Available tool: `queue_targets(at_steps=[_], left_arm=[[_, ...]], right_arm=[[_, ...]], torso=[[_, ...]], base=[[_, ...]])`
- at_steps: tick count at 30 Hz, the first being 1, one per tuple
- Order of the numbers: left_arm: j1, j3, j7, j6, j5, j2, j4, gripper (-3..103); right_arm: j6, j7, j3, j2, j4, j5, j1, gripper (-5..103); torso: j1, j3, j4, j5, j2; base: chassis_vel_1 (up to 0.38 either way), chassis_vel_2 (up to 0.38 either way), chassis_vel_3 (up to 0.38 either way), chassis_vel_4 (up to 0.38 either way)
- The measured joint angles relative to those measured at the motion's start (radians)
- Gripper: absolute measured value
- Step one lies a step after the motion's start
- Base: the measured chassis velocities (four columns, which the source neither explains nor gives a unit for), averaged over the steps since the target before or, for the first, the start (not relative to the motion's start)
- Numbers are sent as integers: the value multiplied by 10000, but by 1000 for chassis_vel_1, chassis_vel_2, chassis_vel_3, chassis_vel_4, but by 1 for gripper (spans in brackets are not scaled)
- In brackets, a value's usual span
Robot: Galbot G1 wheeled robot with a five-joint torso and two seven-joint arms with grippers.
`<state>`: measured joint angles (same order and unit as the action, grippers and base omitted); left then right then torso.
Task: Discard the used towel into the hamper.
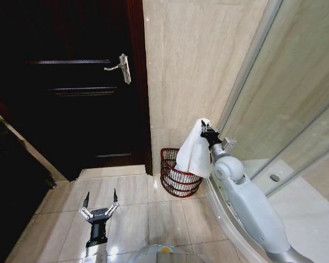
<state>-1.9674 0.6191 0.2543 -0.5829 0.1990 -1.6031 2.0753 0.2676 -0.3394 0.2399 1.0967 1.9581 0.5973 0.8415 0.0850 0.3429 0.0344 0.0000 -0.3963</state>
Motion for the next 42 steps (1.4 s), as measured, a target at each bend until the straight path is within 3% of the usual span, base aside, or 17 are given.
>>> queue_targets(at_steps=[12, 16, 19, 22, 23, 25, 27, 28, 31, 33, 36, 42], left_arm=[[93, 15, -1, -75, -15, 4, -115, 100], [184, 30, 106, -135, 19, -21, -174, 100], [188, 38, 120, -132, 20, -32, -175, 100], [206, 54, 130, -98, 10, -35, -135, 100], [206, 54, 130, -98, 10, -35, -135, 100], [198, 59, 132, -30, -12, -37, -41, 100], [220, 26, 151, -1, -29, -39, 58, 100], [220, 26, 151, -1, -29, -39, 58, 100], [217, -24, 164, -23, -36, -48, 86, 100], [221, -29, 165, -46, -37, -48, 75, 100], [254, -60, 160, -159, -13, -48, -79, 100], [264, -101, 144, -180, 49, -50, -128, 100]], right_arm=[[205, -303, 72, -19, 503, -16, 291, 3], [587, -577, 157, -65, 994, -50, 593, 3], [1096, -1065, 207, -327, 1549, 501, 712, 3], [1857, -1930, 514, -996, 2434, 2189, 699, 3], [1857, -1930, 514, -996, 2434, 2189, 699, 3], [2129, -2204, 772, -1457, 2856, 3179, 690, 3], [2223, -2291, 1194, -2444, 3263, 4119, 173, 3], [2223, -2291, 1194, -2444, 3263, 4119, 173, 3], [2219, -2372, 1276, -3607, 3251, 5223, -1491, 3], [2178, -2338, 1272, -3821, 3156, 5474, -1922, 3], [1756, -1463, 923, -4362, 2424, 5418, -3291, 3], [1367, -1108, 356, -4284, 1818, 5135, -4593, 3]], torso=[[-176, -285, 0, 0, 468], [-216, -320, -1, -1, 543], [-226, -323, -1, 4, 552], [-228, -322, 0, -2, 549], [-228, -322, 0, -2, 549], [-228, -318, -1, 3, 541], [-221, -307, -4, 5, 526], [-221, -307, -4, 5, 526], [-212, -296, 0, 0, 509], [-209, -294, 2, -7, 504], [-203, -283, 0, 4, 492], [-198, -277, 2, -3, 477]], base=[[-80, 75, 85, -77], [-59, 55, 63, -55], [0, 0, 0, 0], [0, 0, 0, 0], [0, 0, 0, 0], [0, 0, 0, 0], [0, 0, 0, 0], [0, 0, 0, 0], [0, 0, 0, 0], [0, 0, 0, 0], [0, 0, 0, 0], [0, 0, 0, 0]])
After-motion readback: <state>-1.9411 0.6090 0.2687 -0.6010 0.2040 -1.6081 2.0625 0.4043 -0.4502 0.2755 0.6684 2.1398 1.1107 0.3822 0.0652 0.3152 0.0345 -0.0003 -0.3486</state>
